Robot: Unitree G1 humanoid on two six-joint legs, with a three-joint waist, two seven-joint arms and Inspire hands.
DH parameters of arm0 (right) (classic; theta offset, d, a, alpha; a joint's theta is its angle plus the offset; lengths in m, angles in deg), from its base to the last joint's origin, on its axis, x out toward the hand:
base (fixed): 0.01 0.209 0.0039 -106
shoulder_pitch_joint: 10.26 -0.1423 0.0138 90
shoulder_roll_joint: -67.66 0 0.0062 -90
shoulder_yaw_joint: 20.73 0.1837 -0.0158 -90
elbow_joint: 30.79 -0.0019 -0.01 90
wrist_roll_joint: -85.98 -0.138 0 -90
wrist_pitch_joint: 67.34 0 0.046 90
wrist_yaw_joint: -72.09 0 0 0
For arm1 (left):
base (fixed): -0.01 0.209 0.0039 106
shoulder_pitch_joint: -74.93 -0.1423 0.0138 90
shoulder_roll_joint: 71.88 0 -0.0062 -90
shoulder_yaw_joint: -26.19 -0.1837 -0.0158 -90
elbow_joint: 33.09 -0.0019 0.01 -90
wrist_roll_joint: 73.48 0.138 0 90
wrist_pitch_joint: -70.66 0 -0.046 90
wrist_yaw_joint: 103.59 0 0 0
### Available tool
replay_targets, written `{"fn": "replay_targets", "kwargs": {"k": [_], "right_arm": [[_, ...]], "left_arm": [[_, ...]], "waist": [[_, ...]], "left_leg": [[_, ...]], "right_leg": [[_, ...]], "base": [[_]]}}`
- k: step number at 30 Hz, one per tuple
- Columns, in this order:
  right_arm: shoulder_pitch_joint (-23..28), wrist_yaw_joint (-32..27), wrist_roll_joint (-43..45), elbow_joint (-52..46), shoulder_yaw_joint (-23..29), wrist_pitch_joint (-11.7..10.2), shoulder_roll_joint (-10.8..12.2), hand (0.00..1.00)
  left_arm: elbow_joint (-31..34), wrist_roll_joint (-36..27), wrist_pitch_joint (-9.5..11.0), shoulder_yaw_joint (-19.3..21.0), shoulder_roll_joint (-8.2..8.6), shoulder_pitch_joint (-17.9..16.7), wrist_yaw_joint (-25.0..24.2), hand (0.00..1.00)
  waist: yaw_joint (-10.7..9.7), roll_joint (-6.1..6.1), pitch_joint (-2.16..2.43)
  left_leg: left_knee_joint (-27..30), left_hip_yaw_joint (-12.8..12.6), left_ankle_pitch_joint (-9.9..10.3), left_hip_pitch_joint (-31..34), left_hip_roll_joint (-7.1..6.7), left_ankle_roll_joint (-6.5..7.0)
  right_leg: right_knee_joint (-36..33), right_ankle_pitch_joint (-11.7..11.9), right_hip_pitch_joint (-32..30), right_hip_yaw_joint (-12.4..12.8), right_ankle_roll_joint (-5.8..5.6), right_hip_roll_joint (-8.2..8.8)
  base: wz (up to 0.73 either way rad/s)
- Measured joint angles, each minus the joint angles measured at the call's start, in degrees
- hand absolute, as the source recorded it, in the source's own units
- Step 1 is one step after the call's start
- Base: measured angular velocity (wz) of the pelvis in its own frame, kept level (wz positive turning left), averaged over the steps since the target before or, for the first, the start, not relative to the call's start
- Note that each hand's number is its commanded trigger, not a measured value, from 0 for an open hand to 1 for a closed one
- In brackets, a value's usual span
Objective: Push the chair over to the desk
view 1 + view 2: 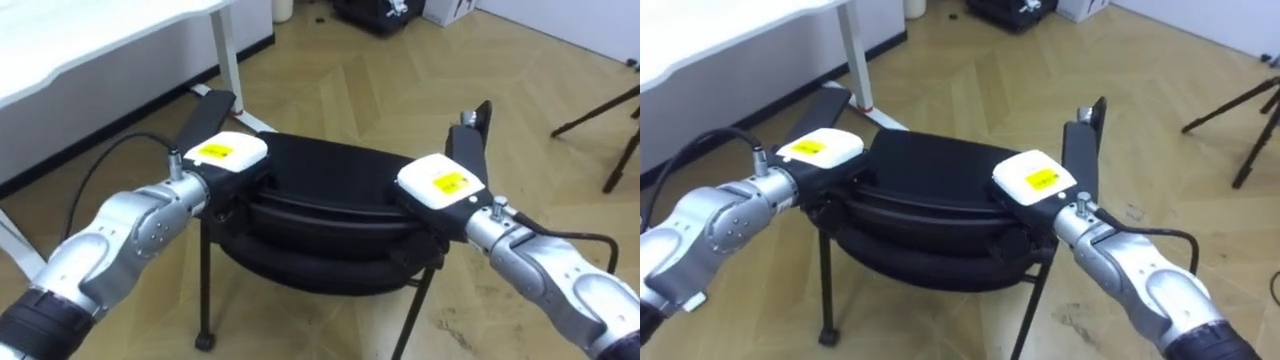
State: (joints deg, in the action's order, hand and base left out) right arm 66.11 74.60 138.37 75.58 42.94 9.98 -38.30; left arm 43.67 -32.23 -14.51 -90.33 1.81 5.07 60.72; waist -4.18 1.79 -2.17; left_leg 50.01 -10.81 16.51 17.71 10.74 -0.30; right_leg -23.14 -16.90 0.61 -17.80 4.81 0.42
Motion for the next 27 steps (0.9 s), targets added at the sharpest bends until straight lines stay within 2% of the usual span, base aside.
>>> {"fn": "replay_targets", "kwargs": {"k": [1,2,3,4,5,8,11,12,13,14,15,16,17,18,19,21,22,23,24,25,26,27], "right_arm": [[0.10,0.10,-0.03,-0.04,-0.03,-0.04,-0.48,1.00],[0.23,0.24,-0.07,-0.29,-0.03,-0.11,-1.01,1.00],[0.27,0.37,-0.10,-0.40,-0.08,-0.11,-1.23,1.00],[0.67,0.92,0.07,-0.49,-0.28,0.26,-0.81,1.00],[0.80,1.61,0.08,-2.12,-0.24,0.56,-1.98,1.00],[1.12,3.37,0.27,-5.83,-0.12,2.60,-2.88,1.00],[1.33,5.17,0.35,-8.11,-0.10,2.88,-4.11,1.00],[1.31,5.77,0.18,-8.73,-0.10,2.77,-4.45,1.00],[1.30,5.80,0.14,-8.72,-0.05,2.79,-4.44,1.00],[1.30,5.51,0.10,-8.75,0.14,2.76,-4.80,1.00],[1.30,5.21,0.00,-8.76,0.13,2.67,-5.22,1.00],[1.30,4.92,-0.02,-8.49,0.12,2.63,-5.76,1.00],[1.30,4.87,-0.01,-8.31,0.11,2.34,-5.79,1.00],[1.30,4.88,-0.08,-8.32,0.11,2.22,-5.85,1.00],[1.35,5.03,-0.49,-8.31,0.11,2.04,-6.35,1.00],[1.58,5.16,-0.81,-8.20,0.11,1.97,-6.60,1.00],[1.98,5.07,-0.79,-7.82,0.11,1.88,-6.57,1.00],[2.44,4.84,-0.78,-7.32,0.11,1.51,-6.45,1.00],[2.56,4.54,-0.74,-7.04,0.10,1.31,-6.35,1.00],[2.02,3.82,-0.53,-6.30,0.07,1.22,-5.78,1.00],[1.36,3.39,-0.29,-5.56,-0.17,1.18,-5.31,1.00],[-0.54,2.21,0.50,-3.74,-1.18,0.88,-4.70,1.00]], "left_arm": [[-0.30,0.01,0.03,-0.05,0.58,-0.21,0.32,1.00],[-0.30,0.00,0.03,-0.04,0.95,-0.46,0.48,1.00],[-0.18,0.03,-0.01,0.01,1.12,-0.65,0.52,1.00],[0.13,0.52,-0.04,0.57,1.44,-1.62,0.71,1.00],[0.66,1.11,-0.17,0.93,1.91,-1.57,1.44,1.00],[1.35,1.16,-0.82,2.14,2.59,-1.41,1.87,1.00],[1.34,0.99,-0.55,2.20,2.70,-1.32,1.65,1.00],[1.35,0.80,-0.16,2.20,2.71,-1.23,1.59,1.00],[1.33,0.69,0.07,2.31,2.72,-1.25,1.45,1.00],[1.27,0.62,0.47,2.39,2.75,-1.12,1.22,1.00],[1.26,0.55,0.59,2.38,2.89,-1.08,1.22,1.00],[1.30,0.52,0.65,2.37,3.04,-1.14,1.23,1.00],[1.37,0.42,0.61,2.37,3.09,-1.15,1.17,1.00],[1.32,0.29,0.52,2.37,3.24,-1.15,1.16,1.00],[1.28,0.29,0.27,2.37,3.68,-1.15,1.10,1.00],[1.27,0.47,0.00,2.12,4.00,-1.13,1.11,1.00],[1.27,1.09,-0.14,1.75,4.35,-1.13,0.97,1.00],[1.27,1.14,-0.21,1.28,4.32,-1.15,0.96,1.00],[1.36,1.02,-0.11,1.25,4.12,-1.15,0.92,1.00],[1.35,0.96,-0.25,1.33,4.12,-1.27,0.91,1.00],[1.20,0.90,-0.68,1.32,4.13,-1.38,0.79,1.00],[0.20,0.48,-1.30,1.40,3.96,-1.41,0.41,1.00]], "waist": [[-0.10,0.08,-0.03],[-0.33,-0.15,0.11],[-0.24,-0.14,0.18],[-0.68,0.83,1.02],[-1.71,1.38,1.24],[-2.40,1.71,1.29],[-2.58,1.64,1.27],[-2.57,1.66,1.27],[-2.24,1.76,1.25],[-2.58,1.57,1.26],[-2.73,1.48,1.27],[-2.68,1.71,1.30],[-2.48,2.50,1.27],[-2.47,2.55,1.27],[-2.47,2.50,1.28],[-2.47,2.49,1.28],[-2.34,2.29,1.32],[-2.27,1.83,1.26],[-1.94,1.58,1.21],[-1.16,0.98,1.12],[-1.18,0.05,1.06],[-1.55,-1.86,1.09]], "left_leg": [[-8.44,-0.57,-1.48,0.80,-0.28,-1.02],[-18.28,-2.31,-5.51,0.66,-0.44,-0.39],[-20.35,-3.06,-9.72,0.57,-0.55,0.75],[-20.46,-3.62,-11.29,0.14,-2.02,1.93],[-20.65,-3.31,-11.03,0.08,-3.70,2.42],[-22.30,-2.95,-10.84,-0.52,-6.28,2.77],[-23.42,-4.53,-10.42,-1.47,-7.36,3.30],[-24.08,-6.53,-10.14,-2.03,-7.42,3.74],[-24.78,-7.41,-10.07,-2.41,-7.66,3.80],[-25.11,-10.15,-9.74,-2.51,-7.84,4.45],[-25.70,-11.20,-9.89,-2.56,-8.44,5.61],[-26.47,-12.38,-9.83,-3.24,-9.25,7.14],[-26.18,-11.70,-9.46,-4.09,-10.30,7.27],[-25.98,-10.82,-9.18,-4.28,-10.88,7.25],[-24.83,-9.05,-8.74,-4.48,-11.52,7.65],[-24.54,-5.64,-8.26,-5.06,-12.26,7.28],[-24.61,-2.51,-8.06,-5.51,-12.39,6.92],[-24.86,1.78,-7.81,-6.07,-11.69,6.47],[-24.91,4.49,-7.61,-6.22,-11.57,5.24],[-24.84,8.44,-7.44,-6.38,-11.88,4.19],[-24.82,10.99,-7.47,-6.42,-11.94,3.48],[-24.81,15.15,-7.70,-6.42,-12.06,2.92]], "right_leg": [[0.37,-0.94,1.53,0.10,-0.78,0.53],[0.01,-2.32,2.60,0.03,-1.68,0.78],[-0.64,-3.25,3.01,-0.31,-2.28,1.18],[-1.15,-4.45,4.42,-1.39,-3.62,2.36],[-0.54,-4.76,4.91,-2.46,-4.66,3.25],[2.37,-4.32,6.59,-3.93,-5.84,4.53],[3.83,-4.04,8.80,-7.25,-6.30,5.20],[3.61,-4.04,9.41,-8.97,-6.31,5.51],[2.10,-4.03,9.41,-9.52,-6.33,6.01],[-0.16,-4.08,9.24,-10.45,-6.41,6.66],[-1.91,-4.19,9.04,-10.74,-6.61,7.04],[-7.08,-4.20,7.95,-10.65,-6.64,8.17],[-12.99,-3.86,6.56,-10.46,-6.78,9.93],[-15.51,-3.17,6.07,-10.23,-6.62,10.44],[-18.97,-1.30,5.29,-8.93,-6.32,10.56],[-22.74,3.15,4.28,-7.72,-6.48,9.90],[-25.06,8.06,3.12,-6.31,-6.75,8.41],[-27.61,13.06,1.64,-4.37,-7.91,6.48],[-29.50,13.21,0.23,-3.00,-7.80,6.10],[-33.06,6.95,-3.24,-1.92,-7.02,6.74],[-33.52,4.46,-4.95,-1.69,-6.77,7.04],[-31.62,0.65,-8.15,-0.08,-7.06,8.04]], "base": [[-0.04],[-0.08],[-0.09],[0.20],[0.32],[0.33],[0.40],[0.46],[0.61],[0.55],[0.68],[0.67],[0.69],[0.80],[0.95],[1.05],[1.16],[1.12],[0.76],[0.40],[0.53],[0.71]]}}
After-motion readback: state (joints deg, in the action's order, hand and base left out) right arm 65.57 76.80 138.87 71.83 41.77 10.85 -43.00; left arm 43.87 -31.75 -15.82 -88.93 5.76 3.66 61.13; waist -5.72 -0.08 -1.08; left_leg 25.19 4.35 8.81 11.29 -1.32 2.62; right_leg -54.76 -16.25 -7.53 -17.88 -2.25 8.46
